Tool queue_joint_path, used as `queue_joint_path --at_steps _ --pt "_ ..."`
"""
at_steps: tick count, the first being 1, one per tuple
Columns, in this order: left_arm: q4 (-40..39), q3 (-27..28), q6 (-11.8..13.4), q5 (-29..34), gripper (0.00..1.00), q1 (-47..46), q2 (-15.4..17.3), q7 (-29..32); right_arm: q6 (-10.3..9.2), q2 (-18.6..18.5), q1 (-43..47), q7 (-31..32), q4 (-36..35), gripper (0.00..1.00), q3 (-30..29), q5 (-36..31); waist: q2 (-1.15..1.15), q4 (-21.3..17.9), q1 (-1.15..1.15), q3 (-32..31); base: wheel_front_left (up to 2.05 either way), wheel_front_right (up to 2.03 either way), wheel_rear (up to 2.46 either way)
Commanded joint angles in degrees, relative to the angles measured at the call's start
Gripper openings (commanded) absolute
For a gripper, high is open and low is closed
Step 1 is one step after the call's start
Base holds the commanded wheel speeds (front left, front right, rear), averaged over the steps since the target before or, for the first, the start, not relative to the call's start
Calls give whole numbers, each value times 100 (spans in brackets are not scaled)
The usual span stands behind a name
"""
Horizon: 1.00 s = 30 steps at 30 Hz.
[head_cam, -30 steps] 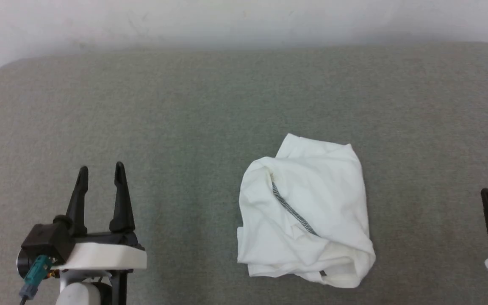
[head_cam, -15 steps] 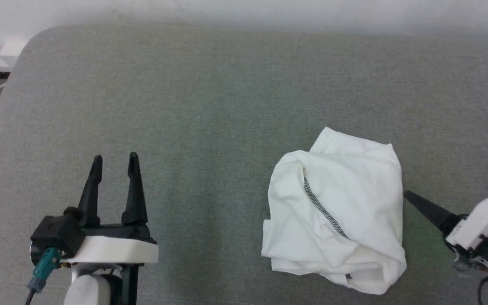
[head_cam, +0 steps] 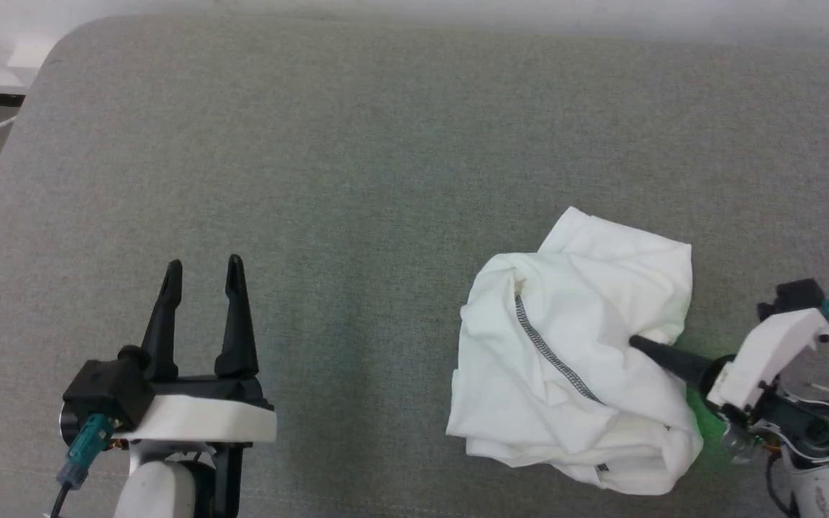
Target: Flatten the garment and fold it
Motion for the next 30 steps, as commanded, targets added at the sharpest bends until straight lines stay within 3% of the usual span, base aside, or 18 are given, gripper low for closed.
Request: queue_joint_path --at_steps 1,10,15,24,30 --pt "23 -5 2 8 100 -112 -5 -27 -15 176 41 73 198 0 249 28 0 -36 1 -25 0 0 0" --pt "147 2 -54 118 100 -74 -5 -27 -15 -175 -209 -376 83 0 884 -185 0 -272 1 -353 0 0 0" --pt "123 -24 -52 135 100 8 -5 -27 -15 -669 -459 -810 248 0 1284 -1128 0 -567 1 -506 0 0 0" --pt "-106 -152 -21 158 100 -80 -5 -27 -15 -1144 -1308 -877 543 0 1850 -3126 0 -1627 1 -77 0 0 0" --pt "-175 -217 -178 428 100 -419 -5 -27 -15 -1275 -1750 -904 742 0 1899 -3758 0 -2377 1 514 0 0 0"
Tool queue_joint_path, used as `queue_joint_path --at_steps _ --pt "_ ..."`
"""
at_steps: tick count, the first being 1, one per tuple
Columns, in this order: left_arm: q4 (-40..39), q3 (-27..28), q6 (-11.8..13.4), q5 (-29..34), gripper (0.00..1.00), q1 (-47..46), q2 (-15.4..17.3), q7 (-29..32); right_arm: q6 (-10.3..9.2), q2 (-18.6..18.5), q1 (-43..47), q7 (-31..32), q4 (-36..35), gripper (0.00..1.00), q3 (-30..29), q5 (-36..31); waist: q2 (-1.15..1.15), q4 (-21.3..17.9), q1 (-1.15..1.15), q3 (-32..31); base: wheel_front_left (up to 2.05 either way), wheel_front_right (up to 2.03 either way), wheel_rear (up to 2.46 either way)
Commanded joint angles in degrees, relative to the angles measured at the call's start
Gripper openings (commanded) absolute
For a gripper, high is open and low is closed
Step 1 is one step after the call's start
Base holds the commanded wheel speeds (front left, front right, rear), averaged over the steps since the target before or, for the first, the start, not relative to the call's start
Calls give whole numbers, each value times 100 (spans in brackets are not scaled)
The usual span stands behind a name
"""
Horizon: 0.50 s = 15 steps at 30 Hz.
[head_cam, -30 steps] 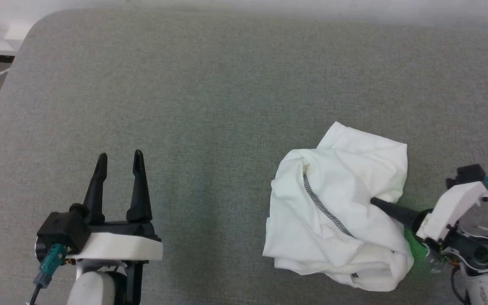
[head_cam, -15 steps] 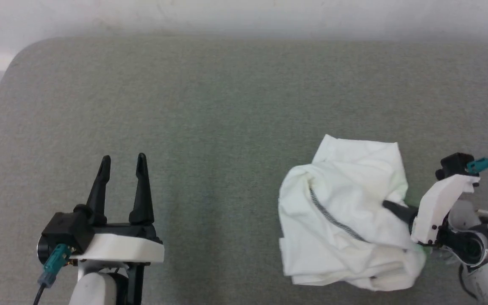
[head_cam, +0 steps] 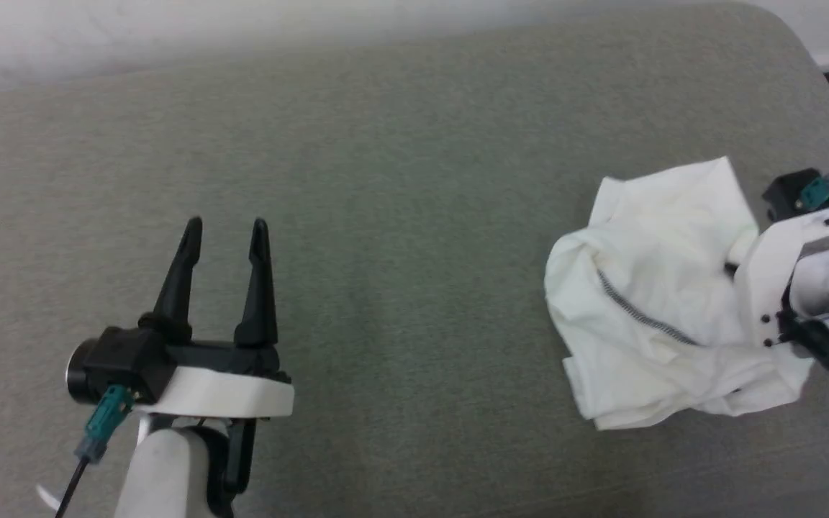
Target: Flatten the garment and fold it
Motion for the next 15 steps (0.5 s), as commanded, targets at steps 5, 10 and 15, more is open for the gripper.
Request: queue_joint_path --at_steps 5,10,15 --pt "-9 -88 -169 241 100 -477 49 -27 -14 -183 -387 -379 342 0 -217 -366 0 -1004 0 1150 0 0 0" --pt "41 -286 -264 366 100 -883 125 -27 -14 -317 -695 -1086 719 0 -504 -715 0 -1098 0 1580 0 0 0" --pt "46 -386 -302 402 100 -1170 187 -27 -14 -375 -1017 -1912 1174 0 -999 -1101 0 -1056 0 1837 0 0 0"
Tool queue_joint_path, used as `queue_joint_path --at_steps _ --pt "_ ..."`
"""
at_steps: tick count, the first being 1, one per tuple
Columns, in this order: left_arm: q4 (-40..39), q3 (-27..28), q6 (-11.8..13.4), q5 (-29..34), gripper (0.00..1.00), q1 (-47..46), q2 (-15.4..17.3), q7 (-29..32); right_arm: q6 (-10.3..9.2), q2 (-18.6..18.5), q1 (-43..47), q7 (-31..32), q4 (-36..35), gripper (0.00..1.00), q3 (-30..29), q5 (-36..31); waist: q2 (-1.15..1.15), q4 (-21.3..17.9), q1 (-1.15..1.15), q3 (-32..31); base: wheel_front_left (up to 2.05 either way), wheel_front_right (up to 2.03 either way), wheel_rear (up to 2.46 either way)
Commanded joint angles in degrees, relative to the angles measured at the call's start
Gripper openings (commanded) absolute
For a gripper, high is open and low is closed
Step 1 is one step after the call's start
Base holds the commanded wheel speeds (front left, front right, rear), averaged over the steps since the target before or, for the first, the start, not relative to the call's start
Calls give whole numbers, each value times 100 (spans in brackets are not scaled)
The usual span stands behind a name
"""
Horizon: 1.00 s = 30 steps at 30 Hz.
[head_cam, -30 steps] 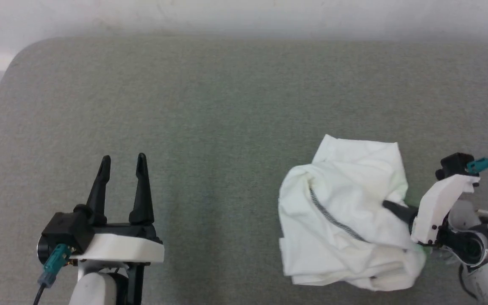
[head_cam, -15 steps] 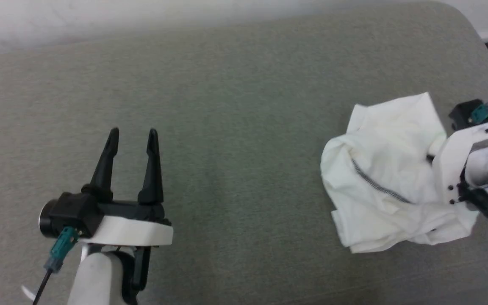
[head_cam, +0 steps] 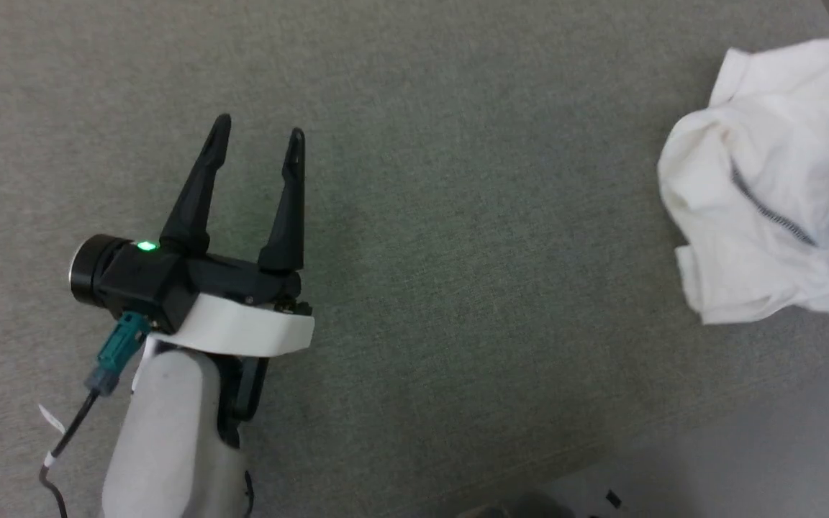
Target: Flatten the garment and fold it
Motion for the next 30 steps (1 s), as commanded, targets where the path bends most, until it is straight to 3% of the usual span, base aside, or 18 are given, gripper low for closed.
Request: queue_joint_path --at_steps 1,5,6,7,18,23,30 --pt "2 -6 -36 45 100 -84 57 -27 -13 -45 -149 -168 91 0 -119 -121 0 -214 -2 426 0 0 0" --pt "12 3 -47 52 100 -154 92 -27 -13 21 -365 -837 441 4 -549 -505 0 -133 -2 495 0 0 0" --pt "18 17 -49 51 100 -158 97 -27 -13 49 -405 -961 545 42 -652 -618 0 -115 -2 496 0 0 0" --pt "25 32 -50 51 100 -157 99 -27 -13 63 -444 -1126 619 100 -746 -768 0 -94 -2 485 0 0 0" --pt "137 302 -52 -23 100 195 -5 -27 -13 128 -250 -2762 718 100 -1630 -2291 0 14 -2 -215 0 0 0" --pt "218 434 -3 -94 100 543 -78 -27 -13 284 451 -2984 112 100 -1874 -2754 0 111 -2 -814 0 0 0" --pt "258 614 156 -224 100 1070 -129 -27 -13 1002 1913 -3027 -1051 100 -1833 -2578 0 342 -2 -1421 0 0 0"
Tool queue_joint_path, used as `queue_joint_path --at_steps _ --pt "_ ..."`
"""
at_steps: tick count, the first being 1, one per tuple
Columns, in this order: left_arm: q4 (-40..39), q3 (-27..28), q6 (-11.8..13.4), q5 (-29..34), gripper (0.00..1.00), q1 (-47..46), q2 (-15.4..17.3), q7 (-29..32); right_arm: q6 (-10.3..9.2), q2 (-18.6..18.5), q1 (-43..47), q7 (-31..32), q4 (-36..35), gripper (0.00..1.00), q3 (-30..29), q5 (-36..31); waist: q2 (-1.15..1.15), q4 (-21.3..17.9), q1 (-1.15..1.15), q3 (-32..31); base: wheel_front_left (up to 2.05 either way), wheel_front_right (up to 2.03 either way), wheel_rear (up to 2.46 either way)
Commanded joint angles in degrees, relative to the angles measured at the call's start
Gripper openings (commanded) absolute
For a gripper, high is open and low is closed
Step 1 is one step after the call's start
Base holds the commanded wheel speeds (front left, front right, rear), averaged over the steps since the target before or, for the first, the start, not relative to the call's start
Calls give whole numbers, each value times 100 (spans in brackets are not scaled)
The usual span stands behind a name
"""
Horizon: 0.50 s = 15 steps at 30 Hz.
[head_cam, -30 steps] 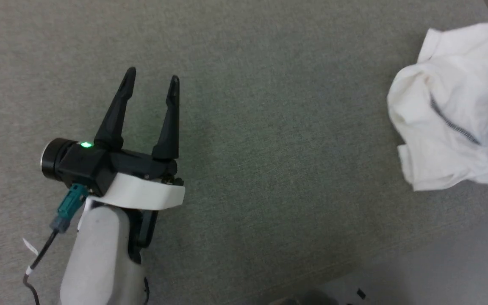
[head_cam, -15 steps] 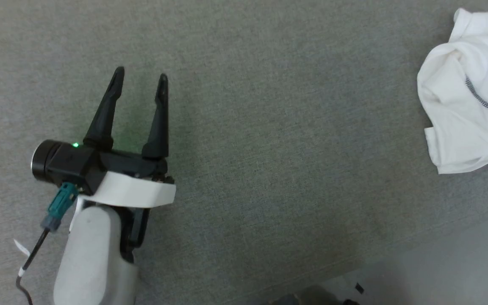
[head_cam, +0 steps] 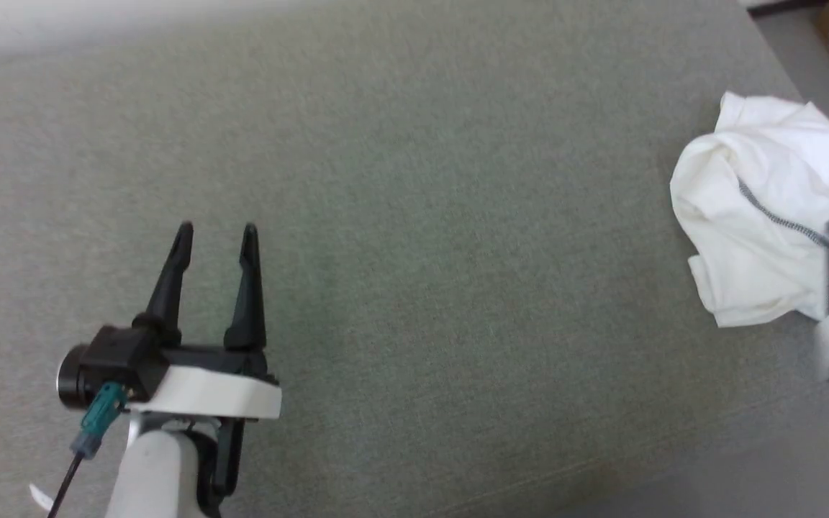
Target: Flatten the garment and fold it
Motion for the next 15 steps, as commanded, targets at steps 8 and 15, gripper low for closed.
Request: queue_joint_path --at_steps 8,15 --pt "112 138 144 -104 100 374 -24 -27 -13 893 1066 -29 -1091 100 407 820 0 562 2 -765 0 0 0" --pt "264 225 223 -82 100 602 -26 -27 -13 1396 1393 -30 -1962 100 879 1546 0 867 2 -1043 0 0 0"
